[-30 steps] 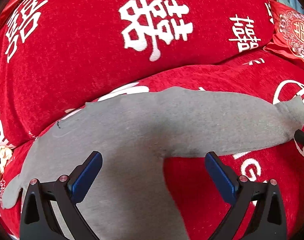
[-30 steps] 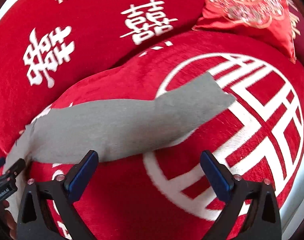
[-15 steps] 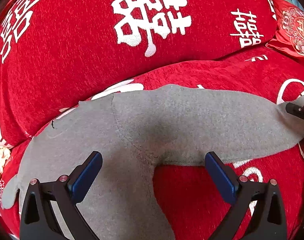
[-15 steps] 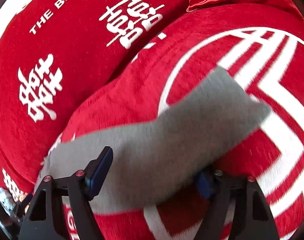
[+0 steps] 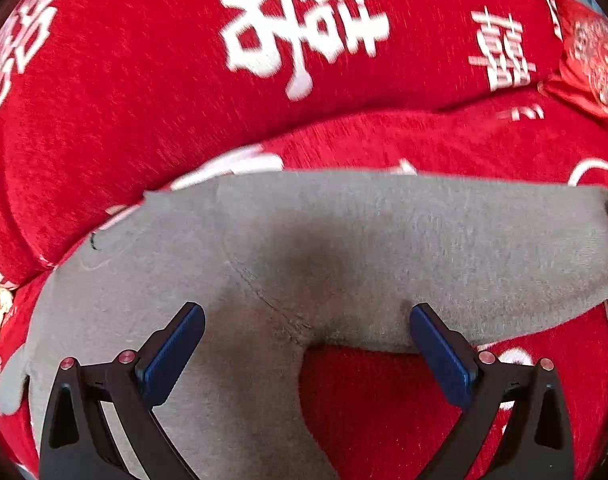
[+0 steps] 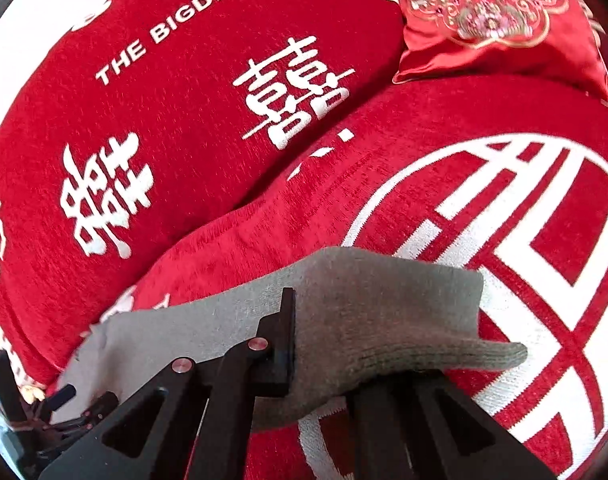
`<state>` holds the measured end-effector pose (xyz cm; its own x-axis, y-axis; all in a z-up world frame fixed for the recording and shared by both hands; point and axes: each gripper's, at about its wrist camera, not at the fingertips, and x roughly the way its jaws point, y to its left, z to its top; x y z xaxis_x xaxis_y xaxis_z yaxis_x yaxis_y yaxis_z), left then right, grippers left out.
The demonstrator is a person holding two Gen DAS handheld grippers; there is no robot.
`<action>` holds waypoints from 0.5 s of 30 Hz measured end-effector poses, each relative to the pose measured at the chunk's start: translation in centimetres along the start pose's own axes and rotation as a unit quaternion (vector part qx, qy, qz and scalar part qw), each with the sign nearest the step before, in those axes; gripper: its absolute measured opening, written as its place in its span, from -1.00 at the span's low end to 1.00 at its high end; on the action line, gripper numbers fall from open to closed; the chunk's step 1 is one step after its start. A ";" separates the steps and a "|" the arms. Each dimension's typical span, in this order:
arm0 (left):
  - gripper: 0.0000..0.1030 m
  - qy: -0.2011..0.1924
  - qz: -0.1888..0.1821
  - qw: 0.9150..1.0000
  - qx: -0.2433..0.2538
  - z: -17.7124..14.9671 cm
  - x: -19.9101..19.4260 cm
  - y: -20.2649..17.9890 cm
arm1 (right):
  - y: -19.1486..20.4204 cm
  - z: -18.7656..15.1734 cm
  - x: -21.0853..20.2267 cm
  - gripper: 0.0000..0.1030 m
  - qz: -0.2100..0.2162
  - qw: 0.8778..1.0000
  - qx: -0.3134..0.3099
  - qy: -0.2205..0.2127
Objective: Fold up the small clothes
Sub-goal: 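Carry the held sleeve with the right tool across the sweater body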
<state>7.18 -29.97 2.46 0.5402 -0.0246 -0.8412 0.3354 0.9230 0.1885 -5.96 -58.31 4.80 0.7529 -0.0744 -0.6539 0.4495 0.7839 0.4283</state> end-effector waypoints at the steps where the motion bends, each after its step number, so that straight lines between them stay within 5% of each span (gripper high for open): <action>1: 1.00 0.006 -0.001 1.000 0.004 0.0 0.4 -0.1 | 0.1 0.0 0.3 -0.92 -0.006 1.000 -0.003 0.005; 8: 1.00 0.005 -0.017 1.000 -0.007 0.1 0.3 0.8 | -0.8 -0.4 0.7 -0.92 -0.014 1.000 0.012 0.016; 15: 1.00 -0.007 -0.023 0.999 -0.027 -0.3 -1.1 2.5 | 3.1 1.1 -2.4 -0.92 -0.016 0.999 -0.036 -0.018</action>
<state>7.23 -27.57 3.67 0.5354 -0.0722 -0.8415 0.3188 0.9399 0.1222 -5.87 -56.38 8.34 0.7564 -0.1212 -0.6428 0.4387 0.8229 0.3611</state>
